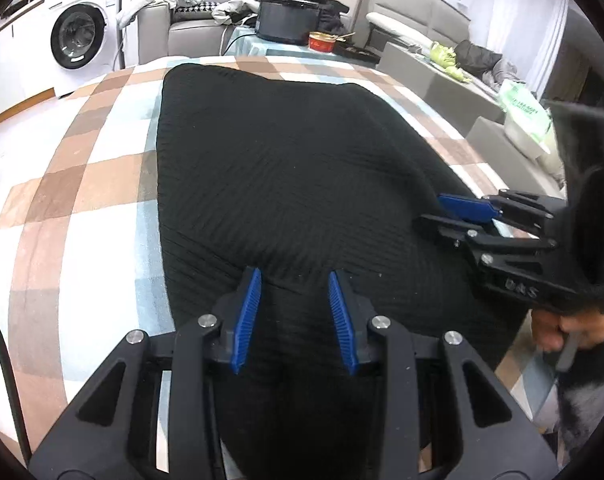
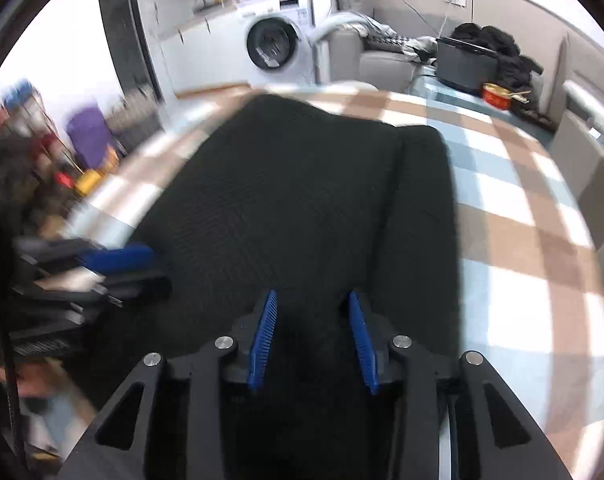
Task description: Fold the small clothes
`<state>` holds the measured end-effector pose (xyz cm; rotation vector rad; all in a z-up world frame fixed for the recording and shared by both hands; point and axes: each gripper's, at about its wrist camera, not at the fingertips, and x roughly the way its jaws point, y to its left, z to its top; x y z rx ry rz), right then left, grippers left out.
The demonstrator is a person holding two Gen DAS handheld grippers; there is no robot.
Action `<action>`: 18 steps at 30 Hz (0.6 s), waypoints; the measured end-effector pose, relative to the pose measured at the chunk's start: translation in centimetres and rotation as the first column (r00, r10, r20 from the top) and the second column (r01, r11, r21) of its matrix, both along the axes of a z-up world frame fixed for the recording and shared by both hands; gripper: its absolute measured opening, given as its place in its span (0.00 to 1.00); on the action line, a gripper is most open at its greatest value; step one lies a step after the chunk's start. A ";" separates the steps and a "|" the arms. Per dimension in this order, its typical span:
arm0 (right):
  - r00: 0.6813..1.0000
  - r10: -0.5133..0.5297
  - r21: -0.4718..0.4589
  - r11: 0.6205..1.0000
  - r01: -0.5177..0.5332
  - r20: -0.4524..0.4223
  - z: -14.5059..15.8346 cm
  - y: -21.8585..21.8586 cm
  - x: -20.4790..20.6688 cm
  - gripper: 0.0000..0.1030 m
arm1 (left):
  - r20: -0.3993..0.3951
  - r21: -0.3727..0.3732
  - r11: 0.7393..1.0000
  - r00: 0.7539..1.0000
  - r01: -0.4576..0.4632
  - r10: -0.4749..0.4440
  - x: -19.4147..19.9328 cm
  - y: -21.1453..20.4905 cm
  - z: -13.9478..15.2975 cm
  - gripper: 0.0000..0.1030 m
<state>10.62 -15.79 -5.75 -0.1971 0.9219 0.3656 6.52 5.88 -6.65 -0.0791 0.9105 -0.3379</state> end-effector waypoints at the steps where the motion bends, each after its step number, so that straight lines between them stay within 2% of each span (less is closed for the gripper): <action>1: 1.000 -0.018 0.012 1.000 0.018 0.004 0.2 -1.2 -0.2 0.37 | -0.004 -0.001 1.000 1.000 -0.004 0.004 0.0 0.2 -0.1 0.31; 4: 0.999 -0.027 0.086 0.996 0.030 -0.038 0.5 -3.2 -0.5 0.37 | -0.011 -0.006 1.000 1.000 -0.011 0.011 -0.3 0.9 0.0 0.31; 7: 0.999 -0.017 0.150 0.989 0.022 -0.036 1.6 -3.4 -0.4 0.37 | 0.001 -0.010 0.999 0.999 -0.035 0.035 0.1 1.0 0.6 0.32; 9: 0.998 -0.011 0.224 0.974 0.023 -0.055 1.9 -3.4 0.9 0.37 | 0.003 -0.011 0.999 0.999 -0.039 0.039 1.0 0.8 0.9 0.32; 11: 0.997 -0.022 0.223 0.974 0.039 -0.079 1.6 -2.9 2.9 0.37 | -0.002 -0.011 0.998 0.999 -0.054 0.054 2.3 0.9 1.0 0.32; 14: 0.984 -0.040 0.270 0.959 0.086 -0.173 0.4 -2.4 5.6 0.37 | -0.013 -0.017 0.998 0.998 -0.061 0.061 3.6 0.8 1.0 0.32; 15: 0.981 -0.049 0.275 0.956 0.101 -0.190 0.3 -2.4 6.2 0.32 | -0.011 -0.017 0.998 0.998 -0.061 0.061 3.8 0.7 1.2 0.32; 17: 0.978 -0.036 0.287 0.953 0.095 -0.206 0.4 -2.1 7.1 0.09 | -0.005 -0.014 0.998 0.998 -0.062 0.062 4.1 0.6 1.5 0.32; 18: 0.981 -0.015 0.298 0.952 0.073 -0.193 0.9 -2.0 7.0 0.08 | 0.002 -0.013 0.998 0.998 -0.063 0.063 4.2 0.6 1.8 0.32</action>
